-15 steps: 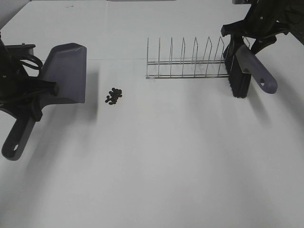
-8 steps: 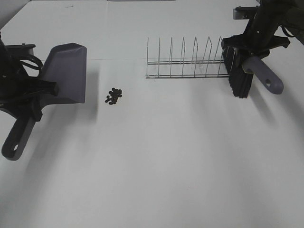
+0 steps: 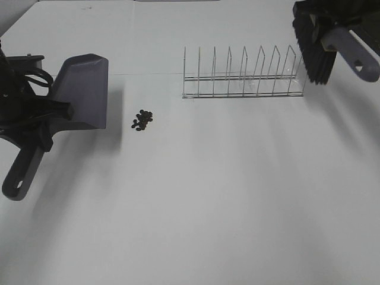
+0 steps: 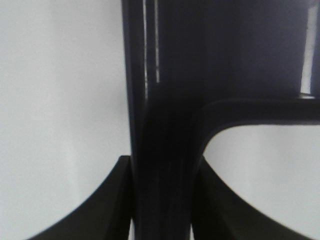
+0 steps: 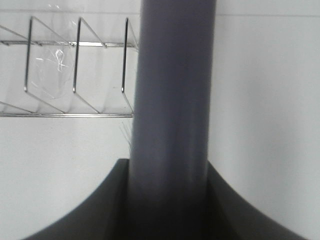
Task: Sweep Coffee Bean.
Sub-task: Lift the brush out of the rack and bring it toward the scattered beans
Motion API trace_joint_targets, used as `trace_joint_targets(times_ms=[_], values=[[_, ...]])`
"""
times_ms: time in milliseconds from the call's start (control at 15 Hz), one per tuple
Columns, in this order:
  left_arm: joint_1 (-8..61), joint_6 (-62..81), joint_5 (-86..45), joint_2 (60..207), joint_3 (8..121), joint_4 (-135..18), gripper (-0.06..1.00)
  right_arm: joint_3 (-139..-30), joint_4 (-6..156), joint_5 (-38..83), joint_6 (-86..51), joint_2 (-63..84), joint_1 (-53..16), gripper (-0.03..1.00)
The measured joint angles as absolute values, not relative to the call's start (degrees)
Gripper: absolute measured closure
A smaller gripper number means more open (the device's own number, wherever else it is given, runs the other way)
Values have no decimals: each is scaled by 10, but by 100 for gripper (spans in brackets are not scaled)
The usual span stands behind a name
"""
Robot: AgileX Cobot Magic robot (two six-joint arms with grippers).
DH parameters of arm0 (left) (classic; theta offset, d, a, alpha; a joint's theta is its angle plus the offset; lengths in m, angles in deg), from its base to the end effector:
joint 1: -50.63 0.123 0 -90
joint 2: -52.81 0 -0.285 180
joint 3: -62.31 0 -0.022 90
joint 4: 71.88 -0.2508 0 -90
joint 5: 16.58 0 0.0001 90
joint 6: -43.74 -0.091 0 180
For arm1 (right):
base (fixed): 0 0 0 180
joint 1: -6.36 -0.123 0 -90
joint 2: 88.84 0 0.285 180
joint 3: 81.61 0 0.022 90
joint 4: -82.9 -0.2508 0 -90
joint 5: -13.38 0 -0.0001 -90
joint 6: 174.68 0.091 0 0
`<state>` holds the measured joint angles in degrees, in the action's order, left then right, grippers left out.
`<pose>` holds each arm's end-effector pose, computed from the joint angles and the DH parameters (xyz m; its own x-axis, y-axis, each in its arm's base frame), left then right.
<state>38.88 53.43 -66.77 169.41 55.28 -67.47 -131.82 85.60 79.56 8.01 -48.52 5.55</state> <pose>0.3498 -0.0783 0.1669 -0.9955 -0.0139 -0.0938 -0.0063 0.9967 -0.0810 0.5053 0.0032 0.2489 -0.9103 0.0150 -0.4136 0.0291 0.9992 -0.0277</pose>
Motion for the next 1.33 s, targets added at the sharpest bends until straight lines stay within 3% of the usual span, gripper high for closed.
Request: trace_joint_targets(times_ms=[467,733,1333], values=[[389,534,-668,1695,553,-675,69,-1255,825,835,75,-403,27,68],[388,543,-672,1730,553,-676,69,-1155,833,839,84,-365,-32,68],[330,569,-656,1822,564,-684,69,-1066,936,772,182,-406,-198,68]])
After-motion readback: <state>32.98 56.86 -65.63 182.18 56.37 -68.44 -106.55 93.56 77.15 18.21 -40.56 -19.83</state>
